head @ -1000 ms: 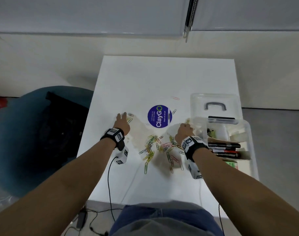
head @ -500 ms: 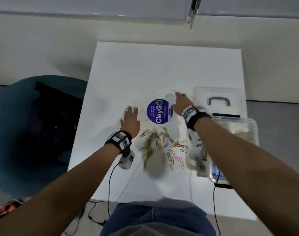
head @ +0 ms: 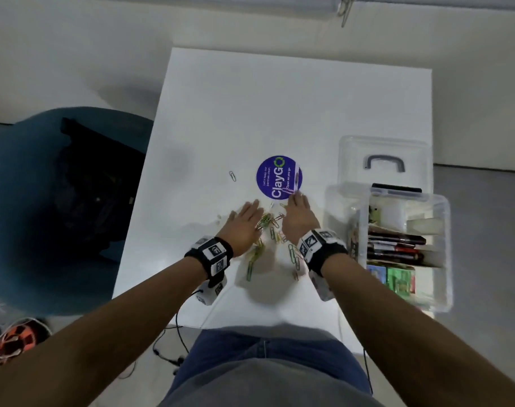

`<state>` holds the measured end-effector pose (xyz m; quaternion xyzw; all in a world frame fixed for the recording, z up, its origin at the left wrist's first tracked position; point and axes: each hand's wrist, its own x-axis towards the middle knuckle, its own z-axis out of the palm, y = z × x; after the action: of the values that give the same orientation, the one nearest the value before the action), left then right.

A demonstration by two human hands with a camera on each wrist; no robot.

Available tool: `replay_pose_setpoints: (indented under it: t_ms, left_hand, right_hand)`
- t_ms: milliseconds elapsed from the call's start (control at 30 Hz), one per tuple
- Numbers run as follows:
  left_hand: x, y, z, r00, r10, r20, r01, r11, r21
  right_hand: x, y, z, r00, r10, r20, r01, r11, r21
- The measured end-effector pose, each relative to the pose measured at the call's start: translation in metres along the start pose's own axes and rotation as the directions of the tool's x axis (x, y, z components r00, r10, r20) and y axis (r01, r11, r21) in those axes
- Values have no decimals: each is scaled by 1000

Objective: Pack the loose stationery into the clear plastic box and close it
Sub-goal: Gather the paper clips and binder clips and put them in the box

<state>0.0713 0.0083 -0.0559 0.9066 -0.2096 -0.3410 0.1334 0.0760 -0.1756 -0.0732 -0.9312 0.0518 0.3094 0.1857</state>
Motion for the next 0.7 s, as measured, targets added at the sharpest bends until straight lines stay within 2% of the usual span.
replay_pose_setpoints:
  t_ms: [67, 133, 233, 300, 367, 433, 533, 600, 700]
  left_hand:
    - [-8, -2, 3, 996, 64, -60, -65, 998, -18]
    - [-14, -2, 6, 995, 73, -70, -74, 997, -6]
    - [-23, 3, 13, 995, 39, -94, -34, 997, 62]
    - [-22, 9, 16, 990, 18, -140, -8, 998, 68]
    - [-17, 15, 17, 987, -15, -158, 12, 1000, -16]
    - [-13, 20, 15, 988, -50, -148, 38, 996, -80]
    - [-13, 25, 12, 985, -82, -152, 69, 994, -88]
    - [-15, 27, 9, 983, -89, -162, 73, 992, -104]
    - [-18, 26, 4, 971, -121, -205, 87, 982, -167]
  right_hand:
    - [-31, -3, 2, 999, -49, -17, 50, 999, 22]
    - [-51, 1, -1, 997, -62, -45, 65, 996, 65]
    - [-65, 11, -4, 989, 79, -125, -73, 996, 54]
    - [-68, 14, -3, 982, 173, -81, -169, 984, 62]
    - [-65, 11, 0, 989, 139, -42, -139, 990, 20]
    - [-62, 4, 6, 998, 44, -42, -45, 999, -25]
    - [-64, -1, 12, 996, -62, -57, 59, 997, -59]
    - [-69, 3, 12, 996, -68, -60, 63, 994, -86]
    - [-74, 10, 9, 999, -30, -17, 30, 999, -36]
